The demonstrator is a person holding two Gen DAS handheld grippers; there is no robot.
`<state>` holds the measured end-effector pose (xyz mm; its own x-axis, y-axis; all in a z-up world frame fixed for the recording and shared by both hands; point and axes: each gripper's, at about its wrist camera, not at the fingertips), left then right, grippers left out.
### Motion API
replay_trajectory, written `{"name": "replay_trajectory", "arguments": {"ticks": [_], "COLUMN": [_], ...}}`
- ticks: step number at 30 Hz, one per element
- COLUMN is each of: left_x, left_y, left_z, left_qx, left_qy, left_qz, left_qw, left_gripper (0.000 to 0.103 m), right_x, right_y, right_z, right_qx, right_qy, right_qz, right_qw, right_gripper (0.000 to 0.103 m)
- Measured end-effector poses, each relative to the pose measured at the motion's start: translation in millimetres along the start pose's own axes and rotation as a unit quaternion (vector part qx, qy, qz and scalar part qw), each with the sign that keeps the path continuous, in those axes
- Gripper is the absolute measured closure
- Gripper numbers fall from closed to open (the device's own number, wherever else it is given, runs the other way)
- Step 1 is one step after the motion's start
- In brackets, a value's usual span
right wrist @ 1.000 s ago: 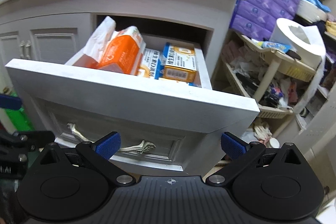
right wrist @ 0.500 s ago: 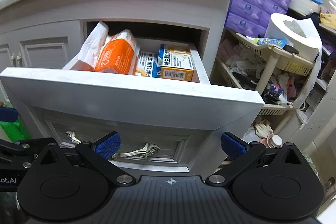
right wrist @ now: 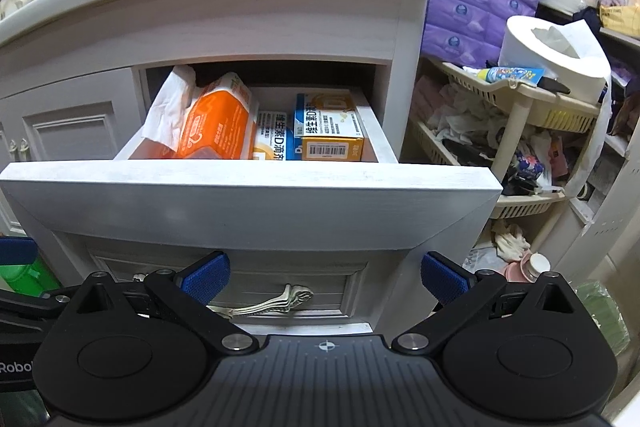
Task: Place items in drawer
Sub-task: 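Push the drawer front inward with the right gripper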
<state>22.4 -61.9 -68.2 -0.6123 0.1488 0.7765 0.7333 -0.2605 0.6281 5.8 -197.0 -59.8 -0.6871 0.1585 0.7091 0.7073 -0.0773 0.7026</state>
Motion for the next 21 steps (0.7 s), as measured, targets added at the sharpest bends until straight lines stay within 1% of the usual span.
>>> {"name": "replay_trajectory", "arguments": {"ticks": [21], "left_x": [-0.3], "left_y": [2.8], "left_z": [-0.3], "left_qx": [0.009], "left_qy": [0.005], "left_qz": [-0.003], "left_qw": [0.9999], "left_gripper": [0.005], "right_x": [-3.9], "right_y": [4.8], "right_z": [2.1], "right_qx": [-0.001], "right_qy": [0.002], "right_qz": [0.005], "right_qw": [1.0], "right_gripper": [0.0]}}
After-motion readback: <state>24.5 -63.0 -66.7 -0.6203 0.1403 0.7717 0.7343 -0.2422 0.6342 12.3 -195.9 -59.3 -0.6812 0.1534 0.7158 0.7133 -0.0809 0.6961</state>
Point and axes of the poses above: each gripper's, at about its wrist camera, not at the fingertips, and x roughly against the way its jaws point, z to its left, y to its top, and after that the axes turned 6 degrees about z, right-handed
